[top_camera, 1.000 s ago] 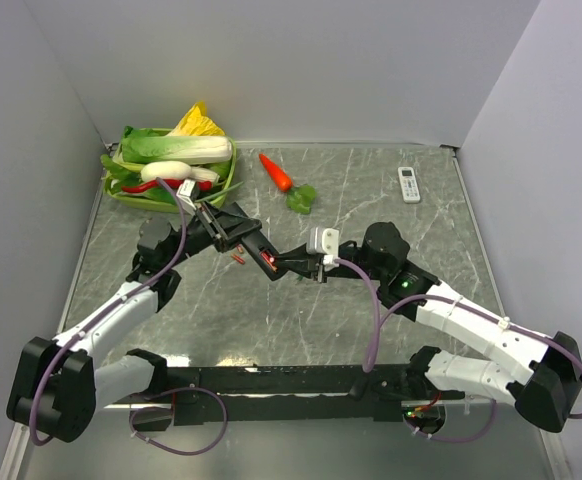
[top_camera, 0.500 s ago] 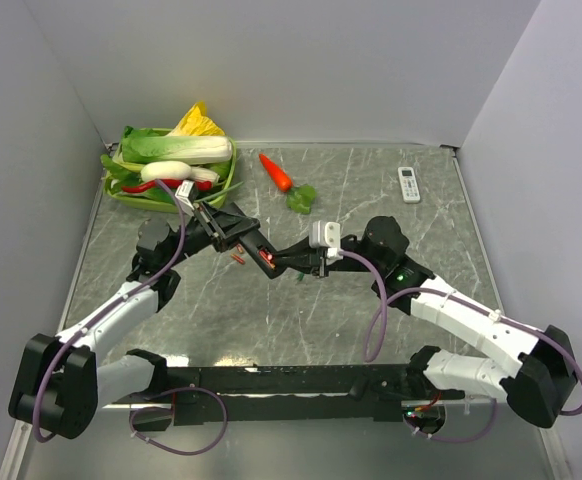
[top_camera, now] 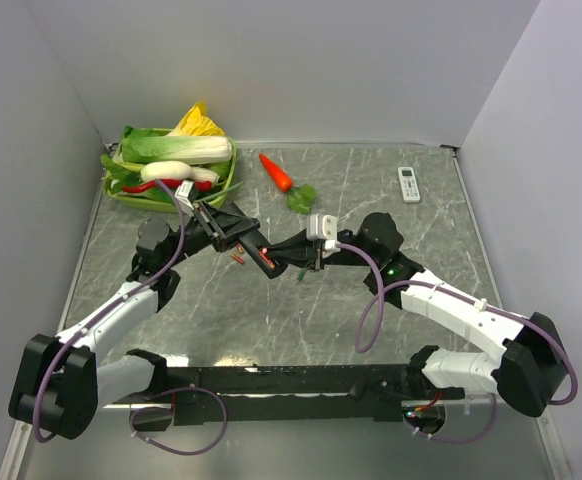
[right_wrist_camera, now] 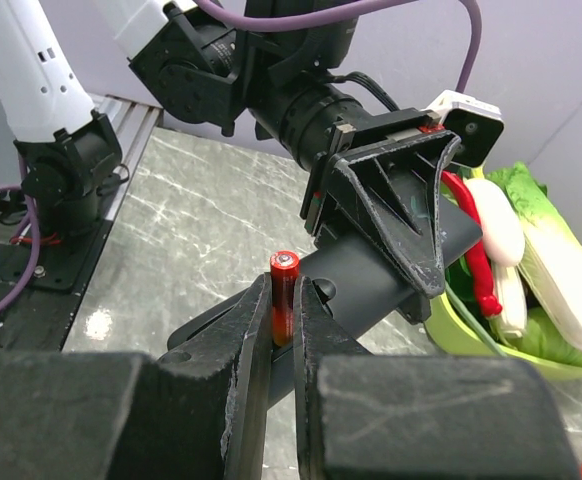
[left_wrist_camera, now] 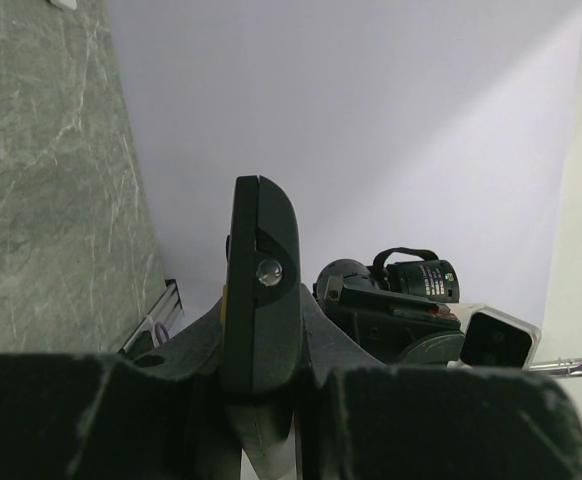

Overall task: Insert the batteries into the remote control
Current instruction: Load the battery into the remote control.

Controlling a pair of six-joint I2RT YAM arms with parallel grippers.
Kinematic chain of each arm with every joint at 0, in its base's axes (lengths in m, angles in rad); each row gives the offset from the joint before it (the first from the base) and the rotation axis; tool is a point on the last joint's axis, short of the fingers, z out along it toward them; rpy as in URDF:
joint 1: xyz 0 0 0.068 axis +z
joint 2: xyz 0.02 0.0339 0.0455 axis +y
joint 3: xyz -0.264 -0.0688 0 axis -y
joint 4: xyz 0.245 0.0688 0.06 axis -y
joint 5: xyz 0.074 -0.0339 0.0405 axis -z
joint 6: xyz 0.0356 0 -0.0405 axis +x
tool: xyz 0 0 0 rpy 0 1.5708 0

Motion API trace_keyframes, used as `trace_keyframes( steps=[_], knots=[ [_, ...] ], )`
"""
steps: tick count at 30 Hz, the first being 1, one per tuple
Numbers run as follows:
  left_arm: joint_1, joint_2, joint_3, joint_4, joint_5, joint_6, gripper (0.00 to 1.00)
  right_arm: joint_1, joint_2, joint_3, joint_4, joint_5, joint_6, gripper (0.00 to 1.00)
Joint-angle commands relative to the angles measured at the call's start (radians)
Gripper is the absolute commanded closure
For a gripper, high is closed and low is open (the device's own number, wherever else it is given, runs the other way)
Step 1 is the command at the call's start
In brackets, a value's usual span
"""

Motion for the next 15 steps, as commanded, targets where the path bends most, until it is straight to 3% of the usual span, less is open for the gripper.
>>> trace_keyframes(
  steps=[1,15],
  knots=[
    [-0.003,-0.039,0.032,0.092,0.014,-0.05,0.98,-0.01,0.012,0.024,-0.02,-0.031,-0.013,0.92],
    [0.0,-0.058,0.0,0.076,-0.05,-0.119,0.98,-0.03,-0.027,-0.039,-0.063,0.017,0.004,0.75]
  ],
)
